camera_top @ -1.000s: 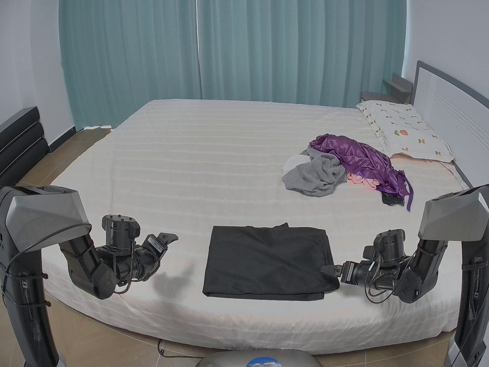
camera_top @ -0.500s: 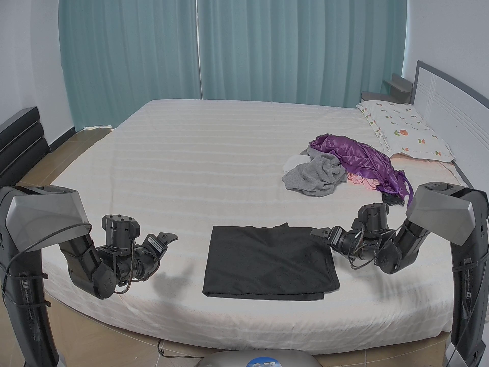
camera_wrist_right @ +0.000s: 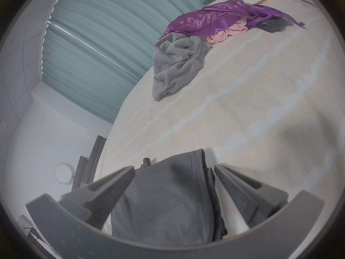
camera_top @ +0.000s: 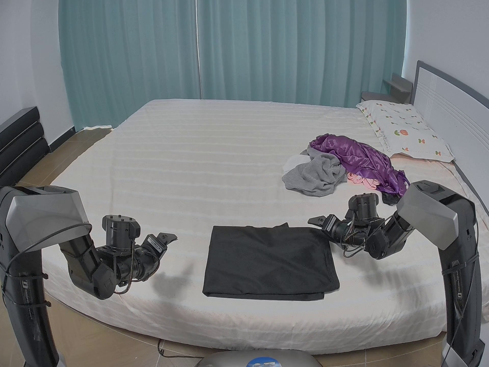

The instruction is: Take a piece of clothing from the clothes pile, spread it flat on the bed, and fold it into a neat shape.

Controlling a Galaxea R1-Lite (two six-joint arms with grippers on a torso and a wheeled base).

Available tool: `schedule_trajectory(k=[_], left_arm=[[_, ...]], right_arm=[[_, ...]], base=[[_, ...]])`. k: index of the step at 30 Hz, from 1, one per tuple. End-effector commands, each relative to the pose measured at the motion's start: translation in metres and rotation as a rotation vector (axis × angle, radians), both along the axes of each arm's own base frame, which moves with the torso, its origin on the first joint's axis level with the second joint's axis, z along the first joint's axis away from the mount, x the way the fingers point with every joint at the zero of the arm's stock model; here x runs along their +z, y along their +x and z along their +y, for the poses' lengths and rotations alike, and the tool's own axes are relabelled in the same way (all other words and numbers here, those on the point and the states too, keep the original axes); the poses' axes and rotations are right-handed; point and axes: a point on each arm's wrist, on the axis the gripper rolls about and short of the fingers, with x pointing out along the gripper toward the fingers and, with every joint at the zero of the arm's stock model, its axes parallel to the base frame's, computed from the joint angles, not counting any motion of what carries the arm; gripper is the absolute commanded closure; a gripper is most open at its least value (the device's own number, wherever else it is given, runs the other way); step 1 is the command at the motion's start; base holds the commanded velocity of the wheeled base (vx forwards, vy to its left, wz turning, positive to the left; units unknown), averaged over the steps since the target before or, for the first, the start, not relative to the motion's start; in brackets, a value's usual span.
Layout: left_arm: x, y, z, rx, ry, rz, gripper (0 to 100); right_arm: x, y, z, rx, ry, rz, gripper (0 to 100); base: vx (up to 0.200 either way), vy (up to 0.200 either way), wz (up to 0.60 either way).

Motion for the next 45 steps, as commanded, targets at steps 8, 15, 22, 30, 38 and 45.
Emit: schedule_trajectory(k=[8, 15, 22, 30, 38, 45], left_arm=[[0.000, 0.000, 0.000, 0.000, -0.001, 0.000, 0], [0.000, 0.000, 0.000, 0.001, 0.000, 0.000, 0], [0.000, 0.000, 0.000, 0.001, 0.000, 0.000, 0], [0.000, 0.000, 0.000, 0.001, 0.000, 0.000, 0], [0.000, 0.000, 0.000, 0.001, 0.000, 0.000, 0], [0.000, 0.000, 0.000, 0.001, 0.000, 0.000, 0]], right_arm=[[-0.010, 0.010, -0.005, -0.027, -0.005, 0.013, 100], [-0.006, 0.012, -0.012, -0.044, 0.000, 0.002, 100], [-0.007, 0.014, -0.020, -0.063, 0.000, 0.004, 100], [-0.007, 0.015, -0.021, -0.066, 0.000, 0.001, 100], [-0.011, 0.016, -0.022, -0.068, -0.002, 0.008, 100], [-0.012, 0.017, -0.023, -0.084, -0.012, 0.006, 0]], base=[[0.000, 0.000, 0.00], [0.000, 0.000, 0.00], [0.000, 0.000, 0.00], [0.000, 0.000, 0.00], [0.000, 0.000, 0.00], [0.000, 0.000, 0.00]])
